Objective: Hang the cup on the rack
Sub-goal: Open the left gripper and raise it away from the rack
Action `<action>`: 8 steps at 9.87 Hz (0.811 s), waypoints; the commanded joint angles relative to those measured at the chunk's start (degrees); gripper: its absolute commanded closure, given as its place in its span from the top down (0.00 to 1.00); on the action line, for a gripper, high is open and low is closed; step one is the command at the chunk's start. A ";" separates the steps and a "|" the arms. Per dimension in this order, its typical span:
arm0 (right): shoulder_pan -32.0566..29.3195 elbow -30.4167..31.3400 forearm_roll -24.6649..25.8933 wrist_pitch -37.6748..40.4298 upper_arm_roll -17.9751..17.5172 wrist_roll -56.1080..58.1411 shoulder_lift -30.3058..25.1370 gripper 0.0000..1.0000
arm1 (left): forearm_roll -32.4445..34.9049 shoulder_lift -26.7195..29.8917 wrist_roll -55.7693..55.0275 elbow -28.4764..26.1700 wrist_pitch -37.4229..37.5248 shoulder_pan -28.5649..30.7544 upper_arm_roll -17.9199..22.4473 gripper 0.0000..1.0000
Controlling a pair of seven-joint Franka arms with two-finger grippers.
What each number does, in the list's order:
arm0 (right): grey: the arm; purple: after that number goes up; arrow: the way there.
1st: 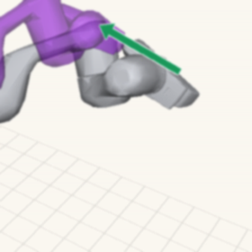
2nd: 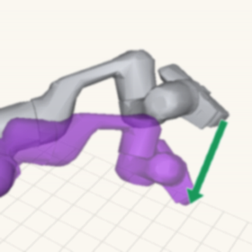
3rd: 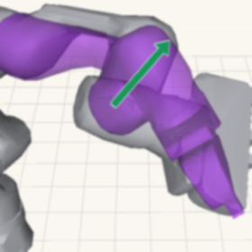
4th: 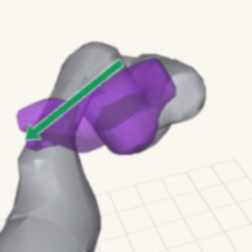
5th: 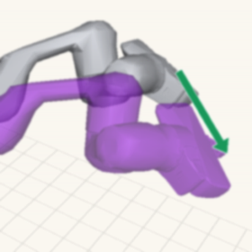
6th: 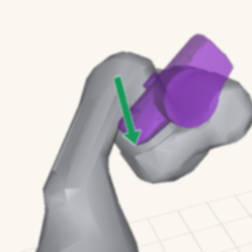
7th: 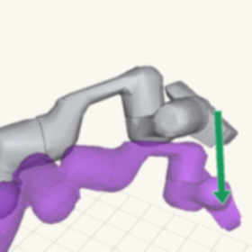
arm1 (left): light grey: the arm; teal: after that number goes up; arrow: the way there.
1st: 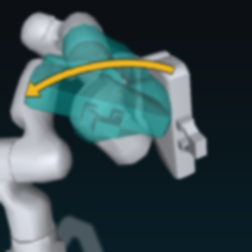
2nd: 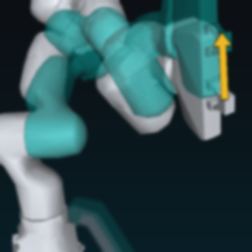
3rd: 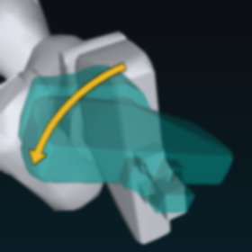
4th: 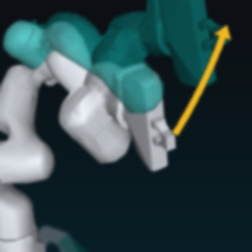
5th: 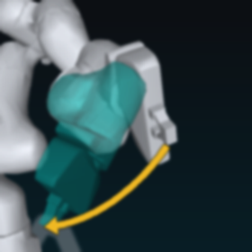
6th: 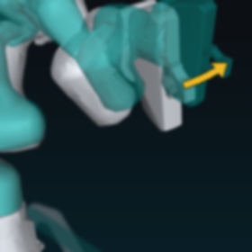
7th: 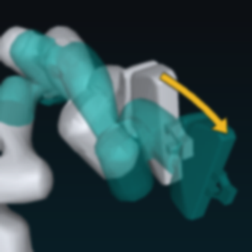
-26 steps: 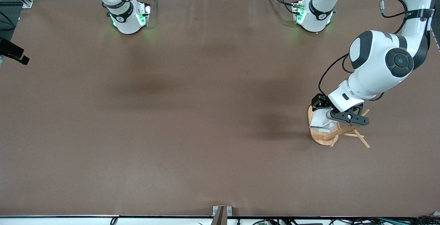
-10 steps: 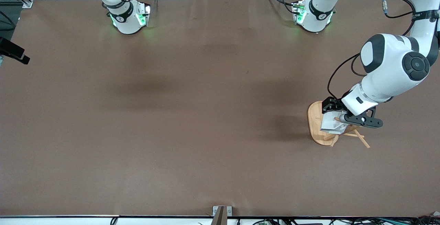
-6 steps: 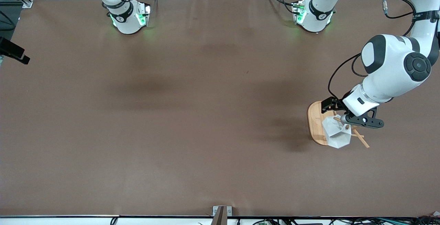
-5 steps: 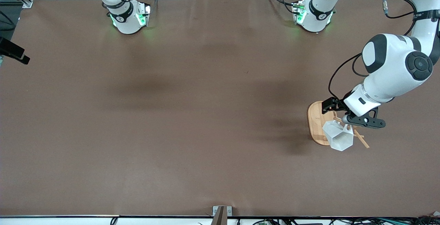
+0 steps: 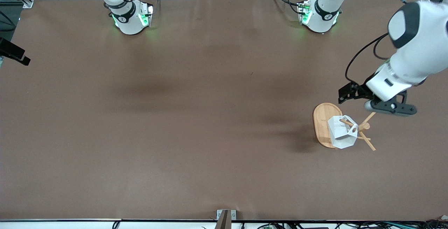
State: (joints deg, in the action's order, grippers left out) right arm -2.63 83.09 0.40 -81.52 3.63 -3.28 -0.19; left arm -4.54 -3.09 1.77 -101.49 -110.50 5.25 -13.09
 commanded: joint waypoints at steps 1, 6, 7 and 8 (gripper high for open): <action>-0.71 -0.56 -0.66 0.39 -0.29 0.03 0.11 1.00 | 0.24 4.29 0.43 -1.08 3.96 -0.42 2.27 1.00; -0.88 -0.56 -0.84 0.13 -0.21 0.12 0.11 1.00 | 6.90 8.96 -0.53 5.79 19.96 -4.98 6.94 1.00; -0.88 -0.56 -0.84 -0.04 -0.21 0.12 0.28 1.00 | 6.83 10.10 -0.62 5.08 20.84 -4.90 7.29 1.00; -0.79 -0.56 -0.84 -0.05 -0.21 0.12 0.11 1.00 | 6.48 10.73 -0.10 4.90 20.85 -4.81 8.07 1.00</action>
State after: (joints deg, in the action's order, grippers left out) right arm -2.72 83.09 0.40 -81.59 3.70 -3.28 -0.17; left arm 1.11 6.79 1.60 -94.40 -90.25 0.97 -6.29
